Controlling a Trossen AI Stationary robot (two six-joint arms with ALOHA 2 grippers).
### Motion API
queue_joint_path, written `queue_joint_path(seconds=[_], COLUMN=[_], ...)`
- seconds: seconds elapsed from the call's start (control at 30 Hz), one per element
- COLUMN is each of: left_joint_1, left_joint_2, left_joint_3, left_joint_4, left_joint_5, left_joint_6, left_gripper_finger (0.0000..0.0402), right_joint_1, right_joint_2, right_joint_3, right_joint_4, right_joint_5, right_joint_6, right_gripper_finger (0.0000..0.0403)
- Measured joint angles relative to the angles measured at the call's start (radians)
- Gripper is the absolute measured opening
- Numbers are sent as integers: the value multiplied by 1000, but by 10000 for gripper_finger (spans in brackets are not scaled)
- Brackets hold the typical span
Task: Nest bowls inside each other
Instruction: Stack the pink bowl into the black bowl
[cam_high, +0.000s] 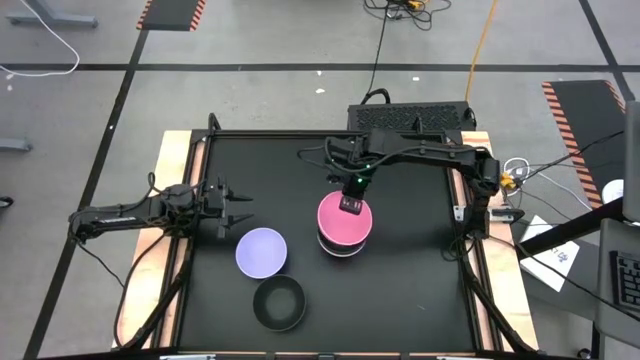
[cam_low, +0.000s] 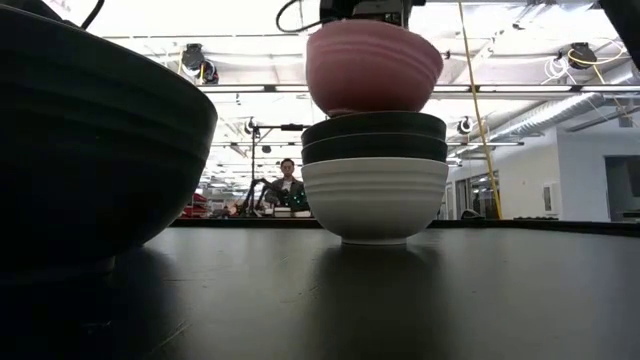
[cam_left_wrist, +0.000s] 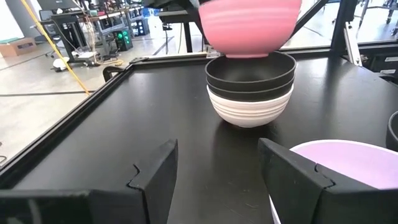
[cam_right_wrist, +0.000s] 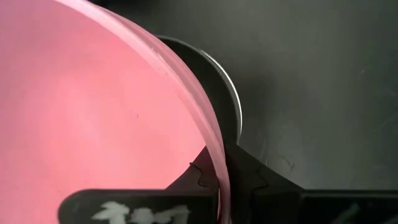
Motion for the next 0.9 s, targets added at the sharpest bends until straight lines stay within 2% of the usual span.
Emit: queue_joint_path(seconds=[0.23,0.9], left_joint_1=[0,0], left_joint_2=[0,0], left_joint_3=[0,0], left_joint_4=[0,0], left_joint_5=[0,1], left_joint_6=[2,4], left_gripper_finger=[225,225], right_joint_1=[0,0], right_joint_2=[50,74], right_joint_3=[3,3], right_joint_4=[-36,-52], right_joint_5=[5,-20], right_joint_6=[-2,-12], right_gripper_finger=[0,0])
